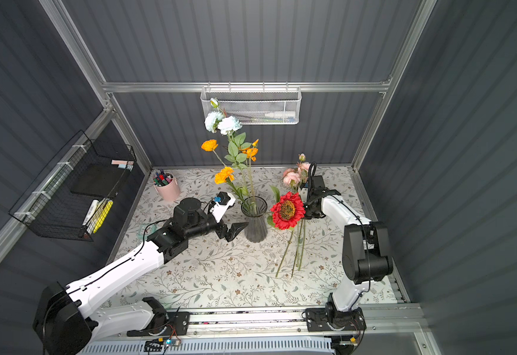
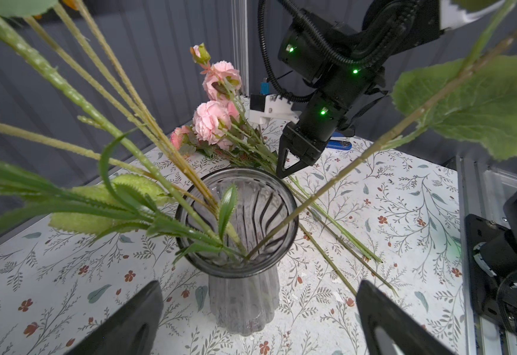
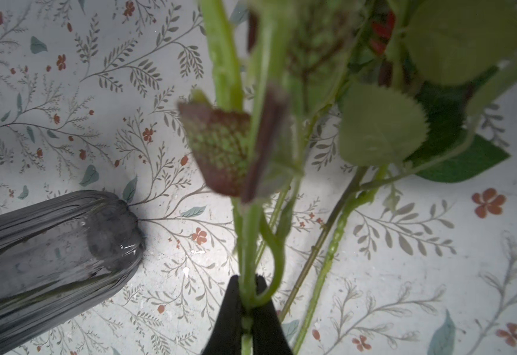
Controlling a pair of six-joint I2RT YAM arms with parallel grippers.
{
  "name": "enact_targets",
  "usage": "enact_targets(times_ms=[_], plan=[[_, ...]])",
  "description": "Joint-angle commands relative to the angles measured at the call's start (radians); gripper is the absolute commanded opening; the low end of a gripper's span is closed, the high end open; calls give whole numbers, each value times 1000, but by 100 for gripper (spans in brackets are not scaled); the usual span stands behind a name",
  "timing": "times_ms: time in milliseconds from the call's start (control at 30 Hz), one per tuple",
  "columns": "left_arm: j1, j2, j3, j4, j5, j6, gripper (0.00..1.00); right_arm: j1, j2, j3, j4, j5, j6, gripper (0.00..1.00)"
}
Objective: Pick out pink flowers from the vase
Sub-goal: Place the flower at the center of the board.
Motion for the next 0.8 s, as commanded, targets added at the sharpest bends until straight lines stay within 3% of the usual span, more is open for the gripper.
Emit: enact_targets(times_ms=[0,300,767], plan=[[-1,-2,13,38,80,27,99,-3,51,26,7,10,-4,1],[-1,23,41,3,106,49,99,-3,103,-2,49,11,26,3],[-1,10,22,9,109,37,99,-3,141,-6,71,7,35,15]])
